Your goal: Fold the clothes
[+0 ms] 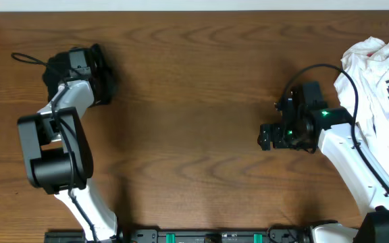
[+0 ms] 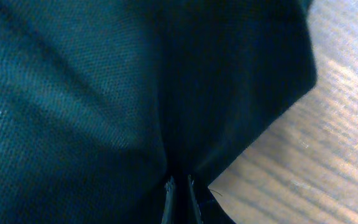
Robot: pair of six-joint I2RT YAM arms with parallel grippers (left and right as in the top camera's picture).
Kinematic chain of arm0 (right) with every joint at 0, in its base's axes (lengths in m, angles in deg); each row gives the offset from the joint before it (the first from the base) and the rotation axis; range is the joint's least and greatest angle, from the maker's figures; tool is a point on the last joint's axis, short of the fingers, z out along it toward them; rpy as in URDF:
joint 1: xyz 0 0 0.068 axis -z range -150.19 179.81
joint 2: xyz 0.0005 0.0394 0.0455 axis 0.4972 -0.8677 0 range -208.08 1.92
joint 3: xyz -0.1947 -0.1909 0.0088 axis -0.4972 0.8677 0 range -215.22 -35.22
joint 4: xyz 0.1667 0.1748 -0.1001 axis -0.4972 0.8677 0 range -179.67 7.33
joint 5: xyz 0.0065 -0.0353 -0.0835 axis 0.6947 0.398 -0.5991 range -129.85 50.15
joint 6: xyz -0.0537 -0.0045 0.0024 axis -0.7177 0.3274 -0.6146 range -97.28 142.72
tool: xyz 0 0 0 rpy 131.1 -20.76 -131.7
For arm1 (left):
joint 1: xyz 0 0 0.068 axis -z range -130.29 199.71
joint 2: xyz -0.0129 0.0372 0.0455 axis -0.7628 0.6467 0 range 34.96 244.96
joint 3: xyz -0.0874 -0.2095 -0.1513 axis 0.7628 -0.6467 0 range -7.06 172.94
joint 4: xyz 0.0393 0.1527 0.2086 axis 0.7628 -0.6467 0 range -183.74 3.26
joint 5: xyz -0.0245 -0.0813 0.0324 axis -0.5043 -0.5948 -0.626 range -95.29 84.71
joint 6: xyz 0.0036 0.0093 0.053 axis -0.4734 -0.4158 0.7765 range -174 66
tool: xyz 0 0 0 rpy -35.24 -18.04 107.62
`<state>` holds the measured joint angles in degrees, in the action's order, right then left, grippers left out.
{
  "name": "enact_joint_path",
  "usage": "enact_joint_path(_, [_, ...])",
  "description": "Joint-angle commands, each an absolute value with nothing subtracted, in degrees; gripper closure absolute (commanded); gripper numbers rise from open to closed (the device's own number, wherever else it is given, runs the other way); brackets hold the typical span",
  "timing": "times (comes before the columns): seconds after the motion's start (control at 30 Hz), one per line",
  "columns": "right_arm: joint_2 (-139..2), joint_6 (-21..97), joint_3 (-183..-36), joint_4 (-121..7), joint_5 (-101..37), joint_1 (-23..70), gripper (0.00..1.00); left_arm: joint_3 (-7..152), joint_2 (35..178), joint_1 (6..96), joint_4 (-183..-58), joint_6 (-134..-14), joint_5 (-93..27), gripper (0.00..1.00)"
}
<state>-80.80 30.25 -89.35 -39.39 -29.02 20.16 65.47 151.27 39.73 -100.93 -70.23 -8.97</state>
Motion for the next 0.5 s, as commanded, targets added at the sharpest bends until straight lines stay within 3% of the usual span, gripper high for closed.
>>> enact_joint_path(0.0, [-80.1, 30.6, -89.1, -39.3, -29.2, 20.4, 0.01, 65.2, 150.2, 38.5, -104.7, -69.3, -7.6, 0.90])
enact_joint_path(0.37, [-80.1, 30.6, -89.1, -39.3, -29.2, 20.4, 0.01, 65.2, 145.2, 36.4, -107.7, -69.3, -7.7, 0.92])
enact_joint_path(0.47, [-80.1, 30.6, -89.1, -39.3, -29.2, 20.4, 0.01, 65.2, 142.5, 36.9, -107.5, -69.3, -10.3, 0.84])
